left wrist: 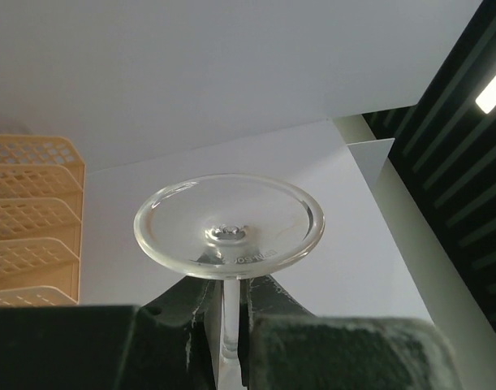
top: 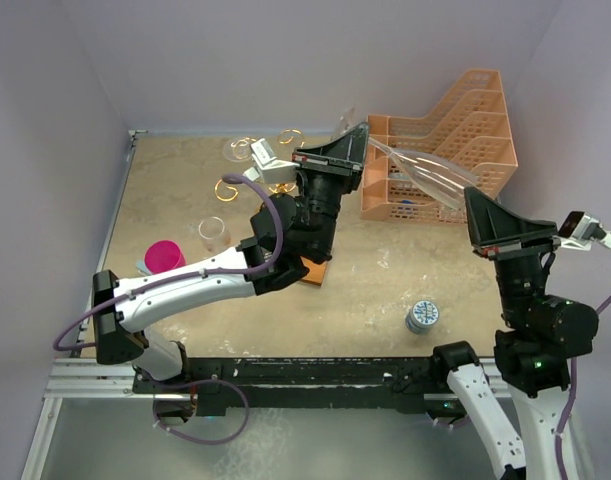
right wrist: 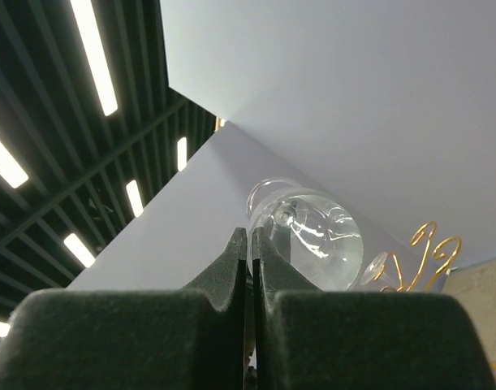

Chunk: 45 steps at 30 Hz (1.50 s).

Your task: Place the wine glass upside down on the wine glass rack

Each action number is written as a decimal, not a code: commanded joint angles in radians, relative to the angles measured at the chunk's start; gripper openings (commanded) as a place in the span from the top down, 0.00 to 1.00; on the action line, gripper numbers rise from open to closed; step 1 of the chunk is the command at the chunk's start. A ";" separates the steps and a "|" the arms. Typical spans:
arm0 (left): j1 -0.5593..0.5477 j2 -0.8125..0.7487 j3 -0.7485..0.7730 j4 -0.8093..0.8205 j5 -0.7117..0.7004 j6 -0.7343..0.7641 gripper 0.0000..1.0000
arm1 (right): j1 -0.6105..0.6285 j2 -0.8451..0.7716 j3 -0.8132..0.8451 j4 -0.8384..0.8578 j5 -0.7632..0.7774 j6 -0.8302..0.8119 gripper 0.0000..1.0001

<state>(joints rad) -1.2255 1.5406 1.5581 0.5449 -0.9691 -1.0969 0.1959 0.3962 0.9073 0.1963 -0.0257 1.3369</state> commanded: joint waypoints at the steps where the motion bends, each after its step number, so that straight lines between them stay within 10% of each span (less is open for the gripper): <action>1: 0.000 -0.005 0.029 0.072 0.009 0.106 1.00 | 0.000 -0.022 0.006 0.039 -0.026 0.005 1.00; 3: -0.001 -0.008 0.032 0.078 0.013 0.140 1.00 | 0.000 -0.026 0.005 0.029 -0.031 -0.020 0.95; 8: 0.023 -0.004 0.100 -0.018 0.067 0.237 1.00 | 0.000 -0.013 0.024 -0.061 -0.056 -0.180 0.44; 14: 0.084 -0.023 0.148 -0.153 0.157 0.331 1.00 | 0.000 -0.014 0.037 -0.165 -0.103 -0.355 0.25; 33: 0.124 -0.091 0.167 -0.363 0.600 0.667 1.00 | 0.000 0.293 0.365 -0.283 -0.591 -0.988 0.25; 45: 0.124 -0.130 0.098 -0.333 0.915 0.745 1.00 | 0.000 0.352 0.355 -0.272 -0.699 -1.033 0.33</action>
<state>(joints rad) -1.1000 1.4422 1.6680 0.1398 -0.1970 -0.3916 0.1959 0.7517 1.2613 -0.1390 -0.6510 0.3153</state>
